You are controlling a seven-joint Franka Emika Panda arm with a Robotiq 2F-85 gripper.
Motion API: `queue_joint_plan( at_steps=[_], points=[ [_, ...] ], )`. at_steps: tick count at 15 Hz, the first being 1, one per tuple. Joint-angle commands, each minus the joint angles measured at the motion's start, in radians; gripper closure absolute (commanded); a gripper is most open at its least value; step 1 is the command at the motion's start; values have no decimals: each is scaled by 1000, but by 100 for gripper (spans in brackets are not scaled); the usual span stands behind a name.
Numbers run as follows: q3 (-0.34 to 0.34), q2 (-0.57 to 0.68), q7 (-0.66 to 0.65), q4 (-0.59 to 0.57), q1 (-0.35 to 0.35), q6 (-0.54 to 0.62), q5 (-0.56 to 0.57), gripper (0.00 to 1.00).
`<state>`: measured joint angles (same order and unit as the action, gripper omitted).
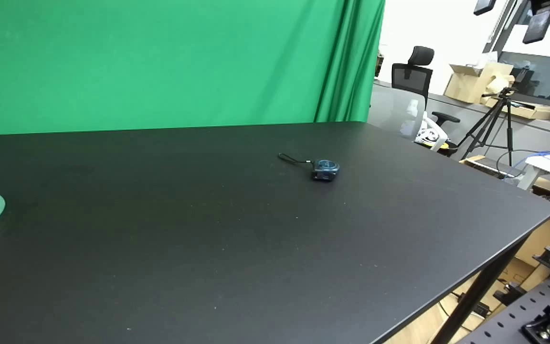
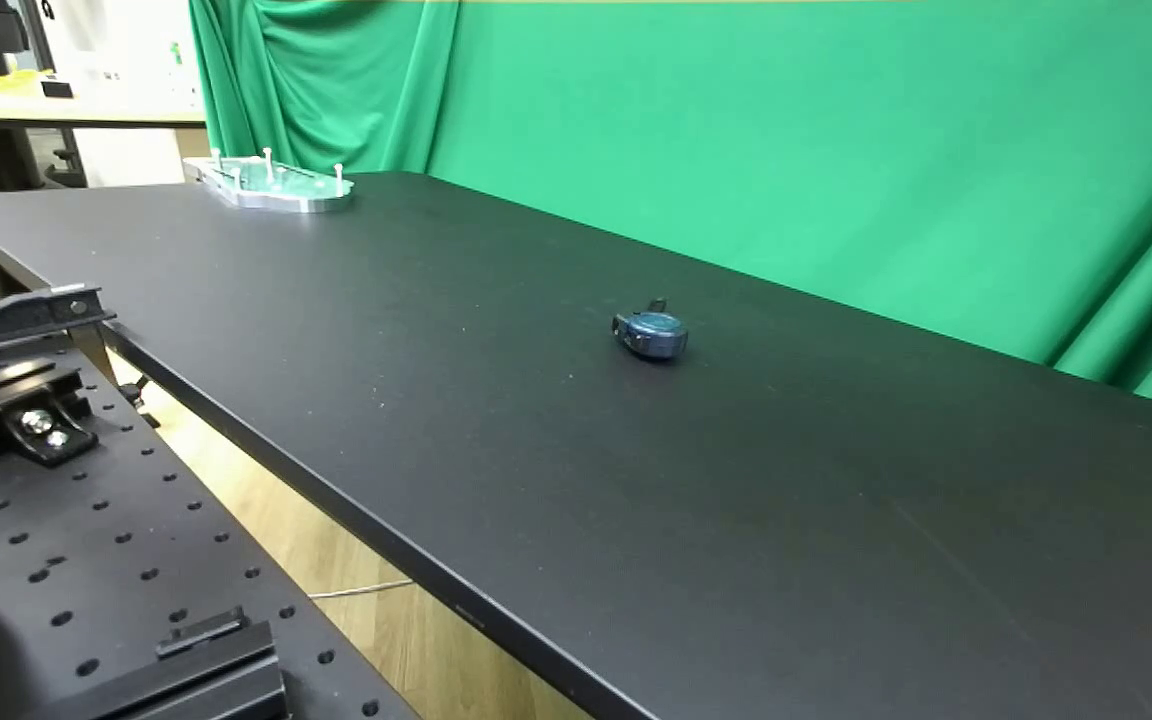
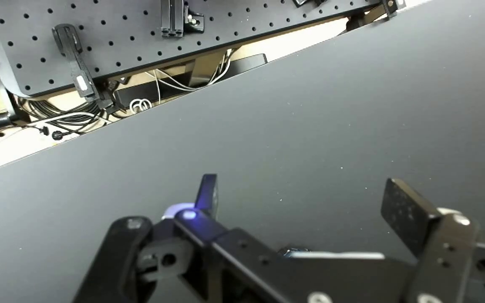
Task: Move the measuring tape to the left
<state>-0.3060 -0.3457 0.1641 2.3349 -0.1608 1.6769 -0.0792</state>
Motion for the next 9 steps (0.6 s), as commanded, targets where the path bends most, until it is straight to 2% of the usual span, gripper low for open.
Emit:
queue_joint_plan(
  at_steps=[1,5,9],
  points=[
    [22,5,6,4,-19,31,-3,0],
    [43,114,8,-24,-8,152,15,0],
    [85,266,21,-34,7,349,44,0]
  ],
)
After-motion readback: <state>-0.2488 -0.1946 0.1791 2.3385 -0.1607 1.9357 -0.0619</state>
